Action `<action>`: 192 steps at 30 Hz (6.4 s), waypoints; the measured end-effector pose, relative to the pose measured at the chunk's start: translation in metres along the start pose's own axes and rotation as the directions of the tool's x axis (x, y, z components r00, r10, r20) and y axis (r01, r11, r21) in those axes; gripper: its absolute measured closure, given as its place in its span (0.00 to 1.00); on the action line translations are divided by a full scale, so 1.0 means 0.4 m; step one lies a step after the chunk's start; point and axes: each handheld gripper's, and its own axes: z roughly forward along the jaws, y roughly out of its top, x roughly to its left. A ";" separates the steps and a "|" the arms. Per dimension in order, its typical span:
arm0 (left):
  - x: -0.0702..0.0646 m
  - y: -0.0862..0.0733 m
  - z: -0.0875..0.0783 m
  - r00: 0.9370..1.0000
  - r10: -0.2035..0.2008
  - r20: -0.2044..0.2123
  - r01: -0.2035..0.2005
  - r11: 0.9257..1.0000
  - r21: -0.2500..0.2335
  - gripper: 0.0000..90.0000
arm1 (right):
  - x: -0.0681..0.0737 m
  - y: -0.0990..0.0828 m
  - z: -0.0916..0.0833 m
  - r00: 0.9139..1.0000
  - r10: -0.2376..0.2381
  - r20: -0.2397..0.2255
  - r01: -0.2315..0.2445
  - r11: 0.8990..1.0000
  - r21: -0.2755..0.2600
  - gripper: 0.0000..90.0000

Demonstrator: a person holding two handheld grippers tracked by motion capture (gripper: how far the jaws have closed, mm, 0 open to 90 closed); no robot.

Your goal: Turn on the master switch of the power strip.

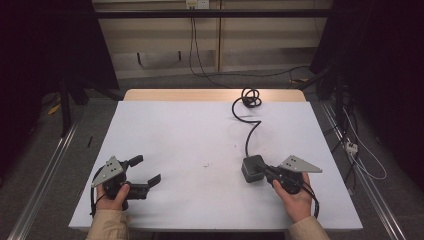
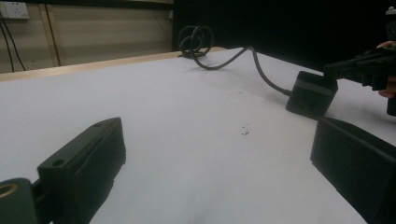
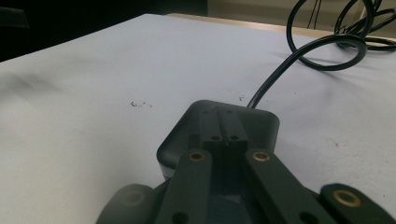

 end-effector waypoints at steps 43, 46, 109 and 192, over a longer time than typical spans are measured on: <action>-0.001 0.000 0.002 1.000 0.007 0.000 -0.007 1.000 0.007 0.03 | 0.005 0.001 0.000 1.000 -0.005 0.012 0.005 1.000 0.006 1.00; -0.001 0.000 0.002 1.000 0.005 0.000 -0.005 1.000 0.006 0.03 | 0.005 0.002 0.000 1.000 -0.011 0.014 0.011 1.000 0.006 1.00; 0.004 0.001 -0.003 1.000 -0.006 -0.007 0.006 1.000 -0.001 0.03 | 0.009 0.000 0.000 0.999 -0.031 0.025 0.031 1.000 -0.006 1.00; 0.007 -0.001 0.002 1.000 -0.005 0.000 0.005 1.000 0.003 0.03 | -0.011 -0.007 -0.047 1.000 0.002 0.001 -0.002 0.999 -0.053 0.15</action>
